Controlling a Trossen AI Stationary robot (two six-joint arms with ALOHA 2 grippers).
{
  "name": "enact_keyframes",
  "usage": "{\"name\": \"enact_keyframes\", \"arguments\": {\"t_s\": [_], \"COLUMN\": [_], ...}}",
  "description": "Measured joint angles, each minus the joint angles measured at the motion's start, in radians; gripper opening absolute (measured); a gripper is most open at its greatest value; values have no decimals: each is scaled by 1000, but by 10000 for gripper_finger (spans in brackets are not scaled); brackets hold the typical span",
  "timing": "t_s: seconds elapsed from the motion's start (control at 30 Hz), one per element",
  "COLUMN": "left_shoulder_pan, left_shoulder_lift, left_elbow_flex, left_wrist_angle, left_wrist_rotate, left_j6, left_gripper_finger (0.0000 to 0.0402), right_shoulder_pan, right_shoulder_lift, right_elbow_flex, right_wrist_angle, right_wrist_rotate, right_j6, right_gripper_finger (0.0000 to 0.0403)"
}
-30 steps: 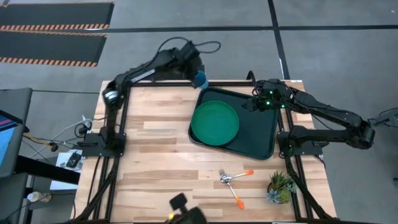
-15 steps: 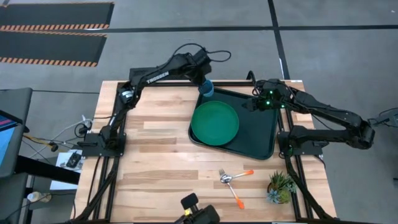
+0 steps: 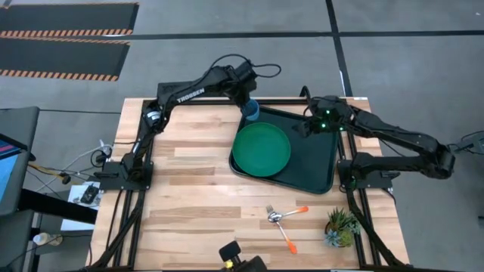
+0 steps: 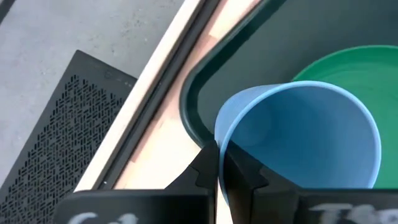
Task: Pick and place plate/cup/fork/spoon on tray
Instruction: Put the blue cup on the black tray to the top left of the green plate
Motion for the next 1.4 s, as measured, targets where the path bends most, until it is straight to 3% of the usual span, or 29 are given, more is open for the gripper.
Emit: {"name": "enact_keyframes", "arguments": {"t_s": [0.57,0.87,1.13,1.23,1.4], "left_shoulder_pan": [-89,-159,-180,-180,-167], "left_shoulder_lift": [-6,-6,-6,-6,-20], "left_elbow_flex": [-1,-1,-1,-1,-2], "left_wrist_angle": [-47,-47,-40,-56,-154], "left_wrist_rotate": [-10,-140,-110,-50,-88], "left_j6": [-5,13,-46,-87,-85], "left_gripper_finger": [0,0,0,0,0], "right_shoulder_pan": [93,94,120,132,139], "right_shoulder_lift": [150,232,306,314,263], "right_elbow_flex": [5,110,176,180,181], "right_wrist_angle": [106,106,106,76,-69], "right_wrist_rotate": [1,79,79,79,79], "right_j6": [-51,-95,-111,-115,-129], "right_gripper_finger": [258,242,228,226,225]}}
